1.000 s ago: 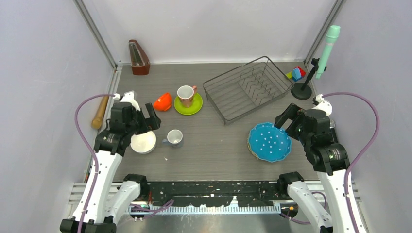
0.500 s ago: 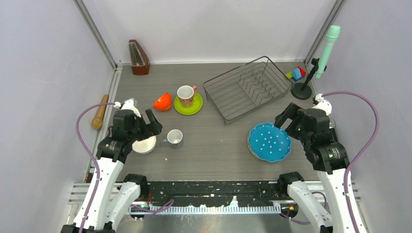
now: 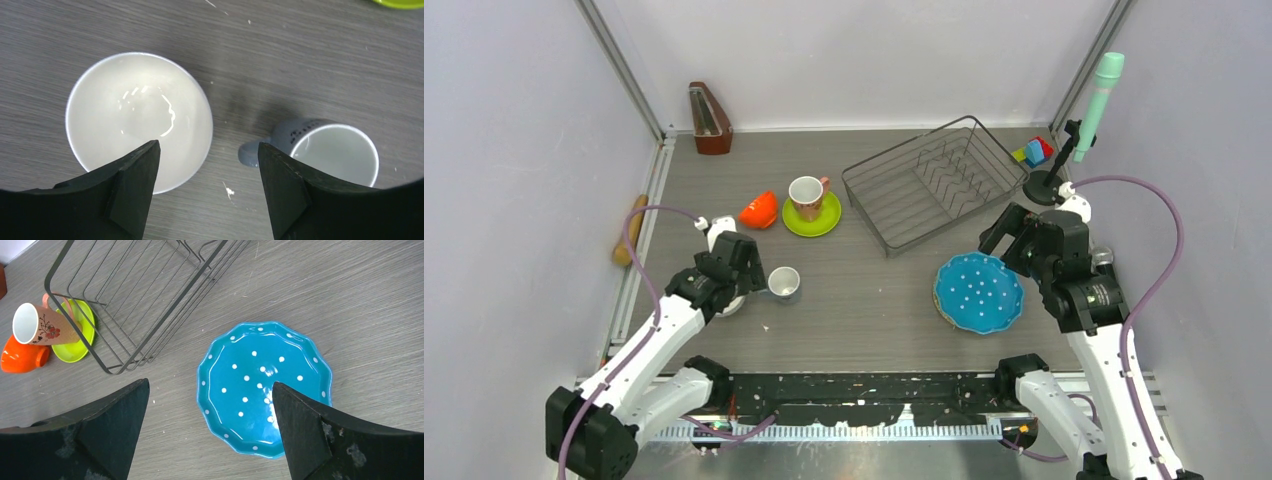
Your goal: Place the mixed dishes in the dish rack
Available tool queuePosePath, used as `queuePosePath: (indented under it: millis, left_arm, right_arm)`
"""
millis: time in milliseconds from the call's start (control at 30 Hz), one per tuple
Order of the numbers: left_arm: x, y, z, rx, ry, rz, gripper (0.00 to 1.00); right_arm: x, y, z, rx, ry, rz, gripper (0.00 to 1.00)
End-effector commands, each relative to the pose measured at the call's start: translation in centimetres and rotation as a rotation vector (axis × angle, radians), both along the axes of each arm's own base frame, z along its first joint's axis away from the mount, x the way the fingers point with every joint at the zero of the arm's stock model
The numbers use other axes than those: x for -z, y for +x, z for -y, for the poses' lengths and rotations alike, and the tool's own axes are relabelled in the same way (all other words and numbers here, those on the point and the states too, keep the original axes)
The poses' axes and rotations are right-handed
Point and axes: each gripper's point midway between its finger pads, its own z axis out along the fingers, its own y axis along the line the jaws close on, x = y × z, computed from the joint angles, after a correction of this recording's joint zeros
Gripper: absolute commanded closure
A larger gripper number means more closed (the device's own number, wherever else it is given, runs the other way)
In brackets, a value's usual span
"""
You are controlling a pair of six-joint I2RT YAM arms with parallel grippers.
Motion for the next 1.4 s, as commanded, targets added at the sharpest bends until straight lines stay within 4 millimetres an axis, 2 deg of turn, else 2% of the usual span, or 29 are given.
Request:
queuePosePath:
  millis: [0,133,367,533,600,667,700,900,1033,1100,1200,1333,1367]
  left_arm:
    - [-1.7,2.4,-1.1,-0.098,0.034,0.126,0.28]
    - [0.0,2.5,-0.7,-0.118,0.012,0.085,0.37]
    - [2.5,2.0,-1.7,-0.196,0.031,0.010,0.41]
    - [3.6,2.0,-1.9,-0.222,0.031,-0.019,0.51]
    - [3.6,1.9,-2.0,-0.225,0.033,-0.019,0.63]
    - [3.2,2.0,-2.0,-0.213,0.036,-0.009,0.89]
    - [2.8,2.1,-2.1,-0.209,0.040,0.001,1.00]
    - [-1.4,2.6,-2.6,-0.193,0.053,0.088,1.00]
    - [-4.5,3.1,-1.7,-0.138,0.015,0.130,1.00]
    - [-5.9,3.1,-1.1,-0.113,-0.019,0.139,1.00]
    - [-8.9,3.5,1.2,-0.037,-0.136,0.192,1.00]
    - [-14.3,3.7,4.5,0.077,-0.322,0.299,1.00]
    - [-15.7,3.7,5.4,0.102,-0.375,0.324,1.00]
  right_arm:
    - [-1.4,1.2,-0.5,-0.013,0.018,0.057,0.00]
    - [-1.3,1.3,-0.4,-0.007,0.017,0.049,0.00]
    - [-0.8,1.3,-0.8,-0.014,0.035,0.036,0.00]
    - [-0.5,1.6,-1.0,-0.024,0.039,0.020,0.00]
    - [-0.5,1.7,-1.2,-0.028,0.043,0.018,0.00]
    - [-0.6,1.9,-1.3,-0.032,0.047,0.015,0.00]
    - [-0.6,1.9,-1.4,-0.035,0.047,0.015,0.00]
    - [-0.4,2.4,-1.8,-0.052,0.056,0.001,0.01]
    - [-0.6,2.7,-2.9,-0.099,0.091,-0.004,0.03]
    - [-1.0,2.8,-4.2,-0.162,0.129,0.005,0.03]
    - [-2.1,2.6,-7.7,-0.337,0.236,0.029,0.03]
    - [-4.9,2.9,-12.0,-0.548,0.406,0.133,0.03]
    - [-4.9,2.7,-12.8,-0.579,0.429,0.136,0.03]
